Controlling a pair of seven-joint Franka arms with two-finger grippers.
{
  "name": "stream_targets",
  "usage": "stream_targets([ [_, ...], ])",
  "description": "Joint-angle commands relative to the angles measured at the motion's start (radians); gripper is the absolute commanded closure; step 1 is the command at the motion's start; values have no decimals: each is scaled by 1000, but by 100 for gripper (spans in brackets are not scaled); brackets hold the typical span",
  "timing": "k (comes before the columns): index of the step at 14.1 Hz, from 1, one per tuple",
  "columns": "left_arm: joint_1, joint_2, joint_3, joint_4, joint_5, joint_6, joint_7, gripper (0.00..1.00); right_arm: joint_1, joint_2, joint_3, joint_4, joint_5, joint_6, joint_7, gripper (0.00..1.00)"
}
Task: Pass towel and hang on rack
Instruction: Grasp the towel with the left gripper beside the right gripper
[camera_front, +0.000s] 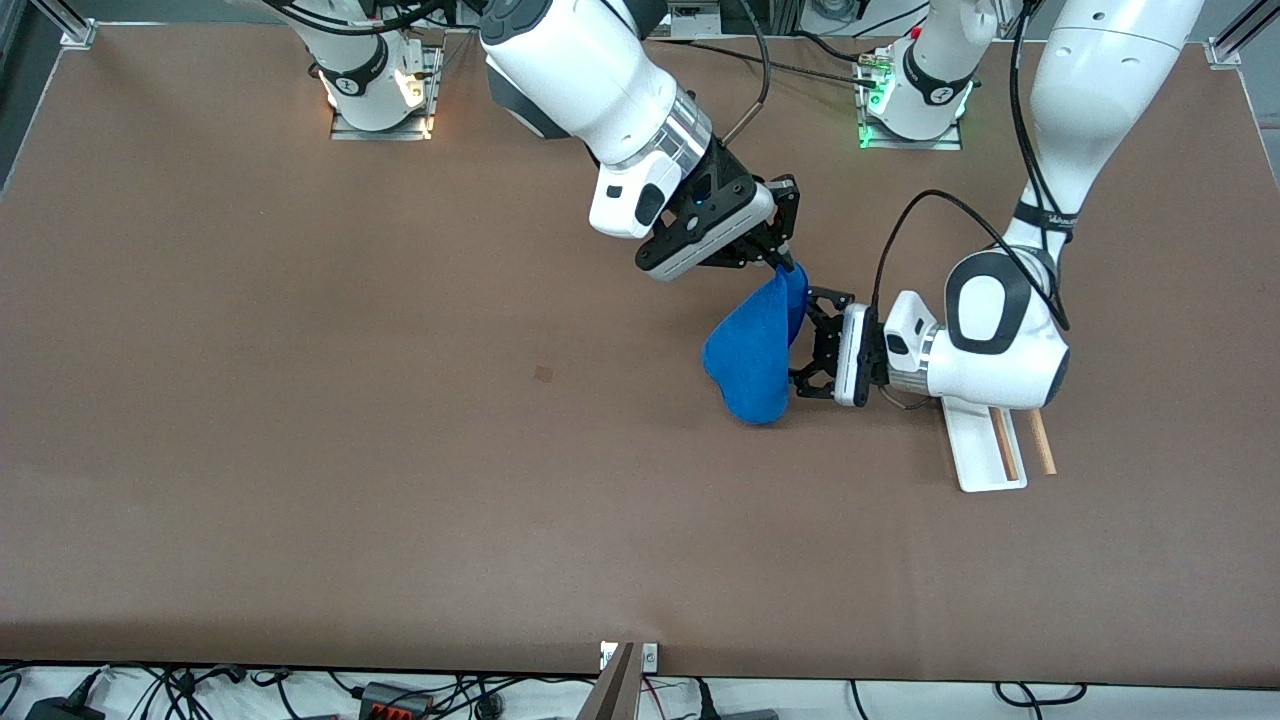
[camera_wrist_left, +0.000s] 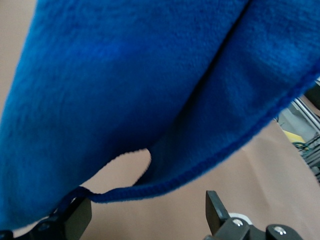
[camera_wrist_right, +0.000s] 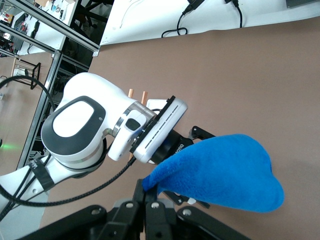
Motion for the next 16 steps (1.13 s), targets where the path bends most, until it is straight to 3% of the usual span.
stream_targets([
  [1, 3, -1, -10, -21, -58, 46, 115, 2, 5, 4, 1, 9, -5, 4, 17, 100],
  [7, -19, 4, -13, 17, -50, 48, 155, 8, 3, 4, 1, 9, -5, 5, 17, 100],
  [8, -20, 4, -13, 19, -52, 49, 166, 15, 3, 4, 1, 9, -5, 5, 17, 100],
  [13, -20, 13, -13, 29, -66, 48, 161, 74, 3, 4, 1, 6, -5, 5, 17, 100],
  [14, -22, 11, -13, 29, -64, 45, 147, 89, 3, 4, 1, 6, -5, 5, 15, 100],
  [15, -23, 10, -13, 28, -64, 46, 122, 99, 3, 4, 1, 5, -5, 4, 17, 100],
  [16, -26, 10, -13, 29, -58, 46, 83, 100, 3, 4, 1, 5, -6, 5, 15, 100],
])
